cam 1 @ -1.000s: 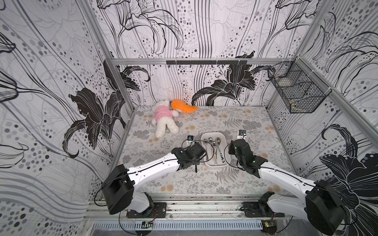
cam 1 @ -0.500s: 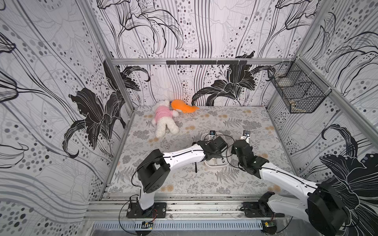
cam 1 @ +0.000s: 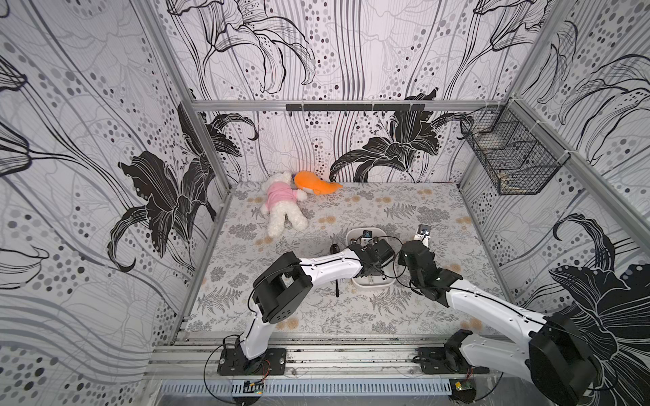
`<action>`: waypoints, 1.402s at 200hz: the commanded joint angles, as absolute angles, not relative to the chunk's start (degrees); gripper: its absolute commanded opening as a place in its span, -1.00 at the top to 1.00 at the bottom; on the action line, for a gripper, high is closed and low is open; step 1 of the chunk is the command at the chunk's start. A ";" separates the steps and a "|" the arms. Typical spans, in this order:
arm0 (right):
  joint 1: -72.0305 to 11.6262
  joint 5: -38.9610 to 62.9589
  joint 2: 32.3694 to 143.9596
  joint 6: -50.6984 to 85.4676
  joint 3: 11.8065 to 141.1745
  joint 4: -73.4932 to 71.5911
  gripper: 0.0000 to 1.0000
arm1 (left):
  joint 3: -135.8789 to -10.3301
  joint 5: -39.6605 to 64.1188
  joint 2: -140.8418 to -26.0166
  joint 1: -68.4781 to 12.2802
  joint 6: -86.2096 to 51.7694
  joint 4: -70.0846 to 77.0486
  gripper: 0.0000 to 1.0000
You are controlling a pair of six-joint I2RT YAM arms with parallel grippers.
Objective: Put the spoon into the storage box
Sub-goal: Place the spoon in the storage box, then pick up the spoon from the center of the board.
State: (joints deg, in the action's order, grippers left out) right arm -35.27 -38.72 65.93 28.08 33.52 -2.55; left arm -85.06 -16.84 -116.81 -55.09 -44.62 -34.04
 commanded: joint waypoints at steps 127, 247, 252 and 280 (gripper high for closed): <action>-35.15 -40.34 65.08 29.00 33.96 -1.48 0.27 | -86.36 -20.40 -115.18 -54.05 -44.83 -32.88 0.29; -40.42 -23.72 73.05 27.47 49.37 10.91 0.32 | -54.77 -26.09 -66.16 -37.97 -41.04 -35.15 -0.04; -42.01 -24.24 74.51 27.84 51.20 12.24 0.32 | -53.39 -26.02 -64.38 -36.80 -40.76 -35.50 -0.04; -49.83 -21.20 84.65 31.03 62.18 19.05 0.32 | -47.41 -25.30 -56.15 -31.32 -39.76 -37.03 -0.08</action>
State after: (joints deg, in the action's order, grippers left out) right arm -45.01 -26.17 77.80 28.10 55.16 10.44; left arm -50.83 -25.10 -60.99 -34.26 -41.65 -35.40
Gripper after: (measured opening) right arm 0.343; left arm 0.536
